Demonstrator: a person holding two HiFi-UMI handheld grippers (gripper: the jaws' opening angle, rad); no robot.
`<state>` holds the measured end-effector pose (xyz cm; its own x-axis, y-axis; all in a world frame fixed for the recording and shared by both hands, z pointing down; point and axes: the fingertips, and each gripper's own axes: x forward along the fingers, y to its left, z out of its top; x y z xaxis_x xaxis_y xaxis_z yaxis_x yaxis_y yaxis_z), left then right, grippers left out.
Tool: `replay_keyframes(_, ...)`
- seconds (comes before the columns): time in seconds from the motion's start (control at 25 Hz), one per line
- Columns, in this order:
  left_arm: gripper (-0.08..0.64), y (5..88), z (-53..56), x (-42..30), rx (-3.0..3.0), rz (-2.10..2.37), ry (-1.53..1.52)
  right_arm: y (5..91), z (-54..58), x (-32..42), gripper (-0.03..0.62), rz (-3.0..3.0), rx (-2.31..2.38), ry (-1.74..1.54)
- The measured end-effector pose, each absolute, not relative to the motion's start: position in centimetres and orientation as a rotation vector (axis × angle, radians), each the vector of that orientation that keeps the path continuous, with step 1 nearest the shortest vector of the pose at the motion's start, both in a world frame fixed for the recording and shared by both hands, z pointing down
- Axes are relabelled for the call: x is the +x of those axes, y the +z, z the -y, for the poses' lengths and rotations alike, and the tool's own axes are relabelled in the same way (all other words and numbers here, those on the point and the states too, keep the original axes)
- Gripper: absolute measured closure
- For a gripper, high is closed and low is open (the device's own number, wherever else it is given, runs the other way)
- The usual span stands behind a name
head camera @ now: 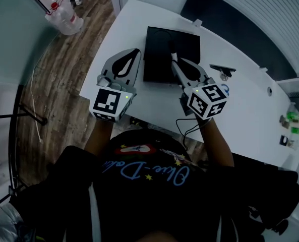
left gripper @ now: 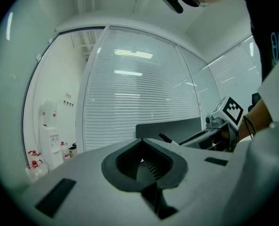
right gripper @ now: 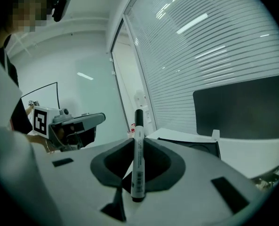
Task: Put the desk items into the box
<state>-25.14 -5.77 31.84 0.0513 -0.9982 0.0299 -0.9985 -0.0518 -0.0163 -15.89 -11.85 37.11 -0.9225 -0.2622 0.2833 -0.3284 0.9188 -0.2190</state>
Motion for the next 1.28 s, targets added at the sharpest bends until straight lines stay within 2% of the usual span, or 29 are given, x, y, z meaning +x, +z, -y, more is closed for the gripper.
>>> replay_keyframes(1.28, 0.554, 35.8, 6.5, -27.5, 2.077, 2.204, 0.071, 44.6, 11.5, -19.0, 0.52, 2.537, 0.04, 0.098)
